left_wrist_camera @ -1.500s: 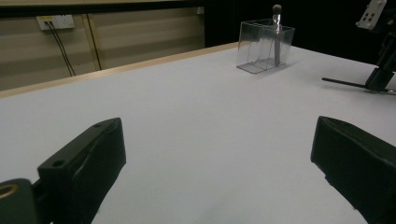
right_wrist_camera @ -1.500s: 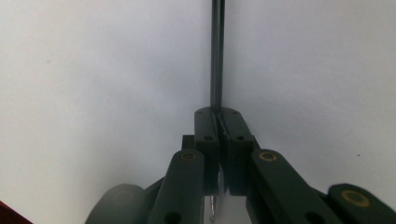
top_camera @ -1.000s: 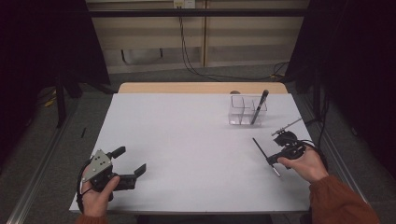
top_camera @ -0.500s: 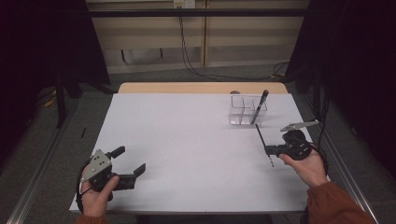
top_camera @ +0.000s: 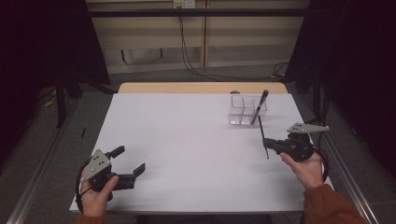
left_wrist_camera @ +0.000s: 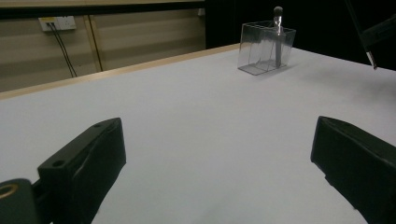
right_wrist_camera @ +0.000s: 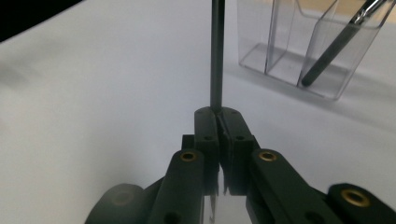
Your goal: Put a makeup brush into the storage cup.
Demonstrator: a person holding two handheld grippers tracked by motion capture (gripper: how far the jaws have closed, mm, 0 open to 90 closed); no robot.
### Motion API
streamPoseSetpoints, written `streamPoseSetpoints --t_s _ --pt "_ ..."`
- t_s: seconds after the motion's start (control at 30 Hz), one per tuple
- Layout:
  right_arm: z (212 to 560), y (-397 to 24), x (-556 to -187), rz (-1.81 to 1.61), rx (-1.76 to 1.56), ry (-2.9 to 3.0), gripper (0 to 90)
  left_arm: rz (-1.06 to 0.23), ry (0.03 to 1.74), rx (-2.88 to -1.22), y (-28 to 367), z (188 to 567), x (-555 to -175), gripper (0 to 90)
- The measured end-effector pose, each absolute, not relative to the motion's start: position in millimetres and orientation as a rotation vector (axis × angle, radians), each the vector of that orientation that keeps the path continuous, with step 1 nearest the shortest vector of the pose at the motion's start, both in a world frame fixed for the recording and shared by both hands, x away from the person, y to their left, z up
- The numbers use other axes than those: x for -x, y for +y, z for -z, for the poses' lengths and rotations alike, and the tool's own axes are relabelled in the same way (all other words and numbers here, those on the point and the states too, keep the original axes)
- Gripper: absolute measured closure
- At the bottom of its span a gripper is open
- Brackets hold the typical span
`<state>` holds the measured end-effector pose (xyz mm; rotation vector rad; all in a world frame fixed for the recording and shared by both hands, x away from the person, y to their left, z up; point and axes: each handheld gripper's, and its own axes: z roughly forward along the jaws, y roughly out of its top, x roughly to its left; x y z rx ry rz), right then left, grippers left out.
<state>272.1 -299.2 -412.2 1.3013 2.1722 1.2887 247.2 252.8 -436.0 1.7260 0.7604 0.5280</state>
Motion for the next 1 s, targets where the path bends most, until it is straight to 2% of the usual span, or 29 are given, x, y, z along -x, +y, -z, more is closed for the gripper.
streamPoseSetpoints --t_s 0.43,1.0 --pt "410 -294 -274 -1.442 -1.208 2.042 86.8 -0.534 0.763 -1.720 253 436 -247 3.3" --pt "405 -274 -275 -1.576 -1.075 2.175 86.7 -0.531 0.755 -1.732 252 437 -247 3.3"
